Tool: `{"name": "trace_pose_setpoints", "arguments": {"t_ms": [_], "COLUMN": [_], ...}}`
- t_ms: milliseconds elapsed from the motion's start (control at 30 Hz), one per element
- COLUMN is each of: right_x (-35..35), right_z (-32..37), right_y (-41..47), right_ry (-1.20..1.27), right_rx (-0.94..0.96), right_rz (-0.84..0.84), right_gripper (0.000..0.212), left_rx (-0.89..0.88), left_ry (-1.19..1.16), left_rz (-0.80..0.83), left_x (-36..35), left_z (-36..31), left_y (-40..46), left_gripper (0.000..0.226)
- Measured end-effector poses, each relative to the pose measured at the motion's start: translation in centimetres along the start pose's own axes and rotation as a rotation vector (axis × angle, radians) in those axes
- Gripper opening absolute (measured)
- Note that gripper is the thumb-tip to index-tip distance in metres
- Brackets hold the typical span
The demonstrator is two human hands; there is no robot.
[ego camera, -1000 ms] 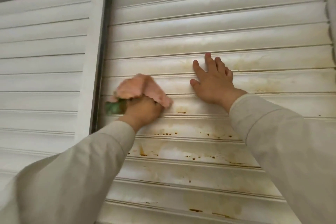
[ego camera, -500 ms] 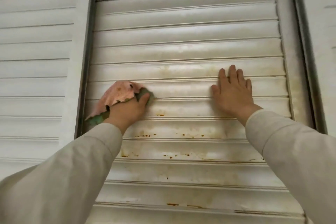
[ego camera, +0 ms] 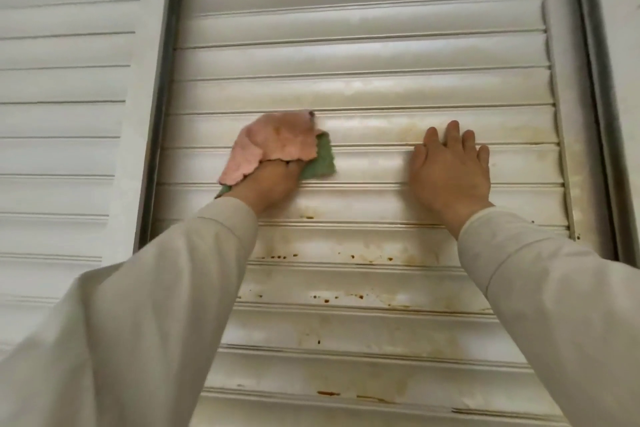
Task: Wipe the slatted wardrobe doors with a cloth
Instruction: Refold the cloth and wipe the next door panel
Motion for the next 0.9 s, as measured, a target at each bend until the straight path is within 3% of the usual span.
{"name": "trace_pose_setpoints", "arguments": {"t_ms": [67, 100, 167, 200, 267, 433, 533, 633, 767, 900], "right_x": [0.2, 0.2, 0.1, 0.1, 0.0, -0.2, 0.0, 0.0, 0.0, 0.3], "right_z": [0.1, 0.0, 0.1, 0.2, 0.6, 0.4, -0.2, -1.0, -3.9, -7.6], "right_y": [0.1, 0.1, 0.1, 0.1, 0.0, 0.1, 0.2, 0.0, -0.9, -1.3], "right_ry": [0.009, 0.014, 0.020, 0.020, 0.023, 0.043, 0.053, 0.079, 0.152, 0.138], "right_rx": [0.000, 0.000, -0.006, -0.011, -0.024, -0.010, 0.012, 0.101, 0.090, -0.022], "right_rz": [0.001, 0.001, 0.004, 0.000, -0.007, -0.016, -0.002, 0.017, 0.019, 0.035], "right_gripper": [0.056, 0.055, 0.056, 0.056, 0.057, 0.057, 0.056, 0.057, 0.059, 0.064], "left_rx": [0.104, 0.160, 0.400, 0.464, 0.393, -0.069, -0.190, -0.163, -0.038, 0.019], "left_ry": [-0.183, -0.130, 0.236, 0.341, 0.363, 0.680, 0.629, 0.625, 0.419, 0.451], "left_rz": [-0.107, -0.185, -0.381, -0.406, -0.316, 0.047, 0.301, 0.264, 0.095, -0.012], "left_x": [4.4, 6.7, 9.2, 9.5, 7.8, -2.1, -7.1, -7.9, -5.9, -3.4], "left_z": [2.3, 3.0, 3.7, 3.7, 2.9, -1.7, -3.9, -3.2, -1.6, -0.6], "left_y": [-0.4, -0.7, -1.4, -1.7, -1.7, -1.7, -1.2, -0.2, -0.1, -0.4], "left_gripper": [0.060, 0.070, 0.075, 0.076, 0.072, 0.049, 0.052, 0.074, 0.074, 0.059]}}
Point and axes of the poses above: each hand's wrist, its own y-axis towards the middle knuckle, its own x-axis out of the back of the hand, z = x × y, the point moved 2 cm from there along y, towards the middle knuckle, and after that the axes turned 13 degrees about -y, right-handed, at the moved point
